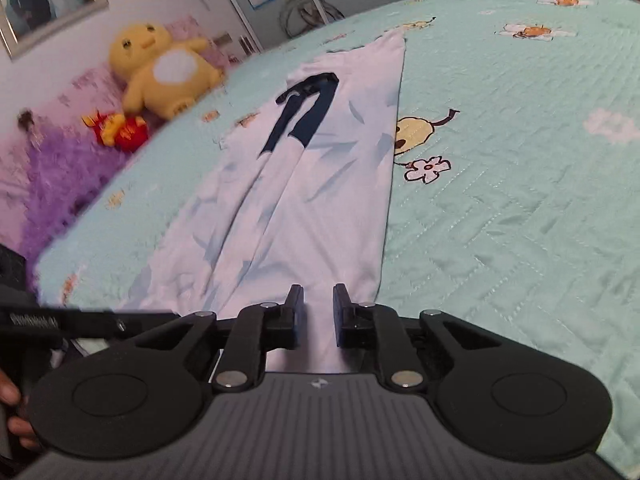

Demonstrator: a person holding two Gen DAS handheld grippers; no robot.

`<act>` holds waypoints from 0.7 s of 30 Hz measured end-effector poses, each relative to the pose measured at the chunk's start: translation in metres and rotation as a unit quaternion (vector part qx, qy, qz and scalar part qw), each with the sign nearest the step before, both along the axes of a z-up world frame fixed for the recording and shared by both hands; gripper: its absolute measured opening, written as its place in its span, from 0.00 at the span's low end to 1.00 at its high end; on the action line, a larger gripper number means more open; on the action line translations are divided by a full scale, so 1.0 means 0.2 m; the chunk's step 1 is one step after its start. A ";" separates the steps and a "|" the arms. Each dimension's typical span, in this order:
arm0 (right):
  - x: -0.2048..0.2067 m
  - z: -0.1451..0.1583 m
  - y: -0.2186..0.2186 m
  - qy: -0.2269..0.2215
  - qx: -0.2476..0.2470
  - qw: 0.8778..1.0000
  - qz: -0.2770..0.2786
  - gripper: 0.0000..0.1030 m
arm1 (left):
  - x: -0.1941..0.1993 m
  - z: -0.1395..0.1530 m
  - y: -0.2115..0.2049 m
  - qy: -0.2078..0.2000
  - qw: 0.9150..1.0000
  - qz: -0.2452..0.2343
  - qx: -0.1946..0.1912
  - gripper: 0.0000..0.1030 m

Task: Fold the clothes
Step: 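Open both grippers and lift them away from the folded shirt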

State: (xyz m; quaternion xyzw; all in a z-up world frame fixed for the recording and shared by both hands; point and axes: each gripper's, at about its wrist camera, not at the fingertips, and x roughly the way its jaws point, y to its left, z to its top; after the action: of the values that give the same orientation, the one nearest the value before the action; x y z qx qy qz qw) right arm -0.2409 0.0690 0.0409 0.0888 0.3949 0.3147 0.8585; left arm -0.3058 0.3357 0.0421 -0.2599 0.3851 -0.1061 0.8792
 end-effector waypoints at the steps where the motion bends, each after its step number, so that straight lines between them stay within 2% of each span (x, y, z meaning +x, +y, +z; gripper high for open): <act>1: -0.03 0.04 -0.01 -0.005 0.013 1.000 0.000 0.20 | -0.03 0.03 0.00 -0.007 1.000 0.008 0.004 0.43; 2: -0.07 0.07 -0.02 -0.010 0.032 0.999 0.001 0.20 | -0.06 0.05 0.01 -0.015 1.000 0.016 0.009 0.53; 4: -0.12 0.12 -0.05 -0.015 0.060 0.998 0.001 0.21 | -0.11 0.09 0.02 -0.019 0.999 0.039 0.024 0.60; 7: -0.14 0.07 -0.07 0.017 0.050 0.999 -0.012 0.24 | -0.18 0.12 0.05 -0.008 0.996 0.080 0.041 0.60; 9: -0.13 -0.03 -0.09 0.054 0.032 0.998 -0.029 0.18 | -0.24 0.15 0.07 -0.006 0.993 0.104 0.056 0.60; 11: -0.18 -0.01 -0.12 0.049 0.049 0.997 -0.040 0.19 | -0.30 0.22 0.08 -0.027 0.989 0.122 0.083 0.60; 13: -0.22 0.04 -0.12 0.045 0.045 0.997 -0.036 0.21 | -0.38 0.31 0.08 -0.070 0.980 0.139 0.124 0.60; 15: -0.26 0.09 -0.11 0.023 0.054 0.998 -0.028 0.24 | -0.46 0.43 0.06 -0.122 0.966 0.151 0.172 0.60; 17: -0.28 0.11 -0.10 0.015 0.054 0.998 -0.027 0.43 | -0.54 0.55 0.03 -0.171 0.948 0.154 0.221 0.61; 18: -0.28 0.09 -0.09 0.017 0.042 0.999 -0.030 0.47 | -0.58 0.61 0.02 -0.195 0.937 0.155 0.243 0.61; 19: -0.27 0.05 -0.08 0.023 0.021 0.999 -0.035 0.48 | -0.62 0.67 0.00 -0.220 0.926 0.155 0.266 0.62; 21: -0.28 0.00 -0.08 0.021 0.010 0.999 -0.046 0.45 | -0.70 0.78 -0.03 -0.269 0.895 0.158 0.318 0.67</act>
State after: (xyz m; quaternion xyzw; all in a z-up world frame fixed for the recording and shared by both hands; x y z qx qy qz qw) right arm -0.2976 0.0523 0.0404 0.1223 0.4047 0.2769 0.8629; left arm -0.4458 0.3298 0.1972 0.0149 0.1008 0.0967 0.9901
